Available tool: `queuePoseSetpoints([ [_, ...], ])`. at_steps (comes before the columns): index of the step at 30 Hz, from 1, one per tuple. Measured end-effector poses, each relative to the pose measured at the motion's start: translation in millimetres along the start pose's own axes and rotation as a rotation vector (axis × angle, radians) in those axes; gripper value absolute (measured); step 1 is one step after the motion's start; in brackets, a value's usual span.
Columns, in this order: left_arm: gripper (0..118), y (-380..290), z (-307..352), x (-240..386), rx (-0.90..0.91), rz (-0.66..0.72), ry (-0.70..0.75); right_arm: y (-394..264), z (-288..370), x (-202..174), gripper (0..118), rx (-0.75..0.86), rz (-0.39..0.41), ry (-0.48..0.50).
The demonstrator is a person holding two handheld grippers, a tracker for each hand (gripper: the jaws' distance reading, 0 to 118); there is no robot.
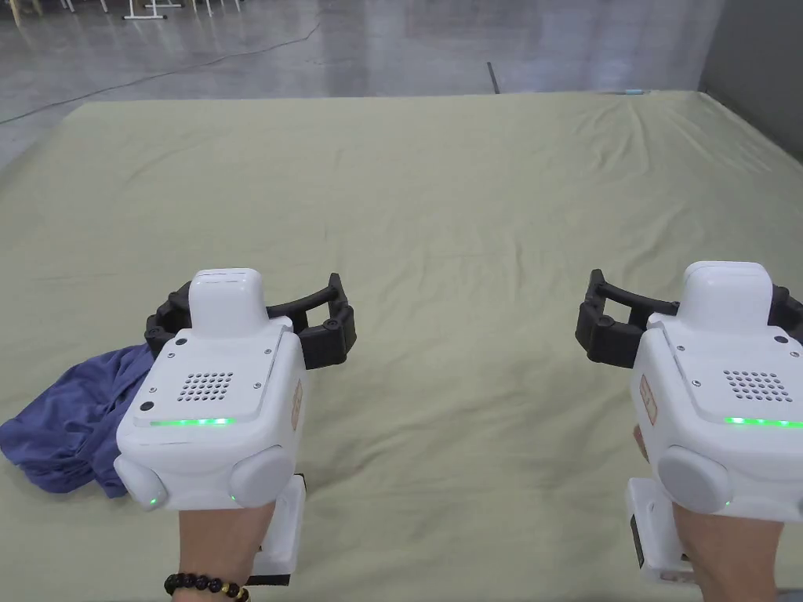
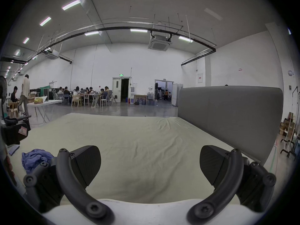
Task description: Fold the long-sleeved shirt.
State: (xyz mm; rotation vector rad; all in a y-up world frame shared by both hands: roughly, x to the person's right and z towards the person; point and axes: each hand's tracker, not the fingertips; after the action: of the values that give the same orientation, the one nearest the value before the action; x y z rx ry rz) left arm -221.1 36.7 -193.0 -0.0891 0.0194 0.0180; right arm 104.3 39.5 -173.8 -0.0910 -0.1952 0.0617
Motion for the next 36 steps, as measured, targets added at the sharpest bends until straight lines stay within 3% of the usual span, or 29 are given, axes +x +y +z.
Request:
queuePoseSetpoints([
  [26, 118, -2.0, -4.6, -1.7, 0.032, -0.023, 0.013, 5.4, 0.0, 0.9, 118, 0.012, -0.025, 0.034],
  [30, 118, -2.5, -5.9, -1.8, 0.035, -0.029, 0.021, 4.6, -1.1, -3.7, 118, 0.006, 0.024, 0.026],
  [36, 118, -5.3, -6.9, -1.0, 0.027, -0.051, 0.019, 2.6, -2.0, -3.2, 118, -0.005, 0.004, 0.041],
])
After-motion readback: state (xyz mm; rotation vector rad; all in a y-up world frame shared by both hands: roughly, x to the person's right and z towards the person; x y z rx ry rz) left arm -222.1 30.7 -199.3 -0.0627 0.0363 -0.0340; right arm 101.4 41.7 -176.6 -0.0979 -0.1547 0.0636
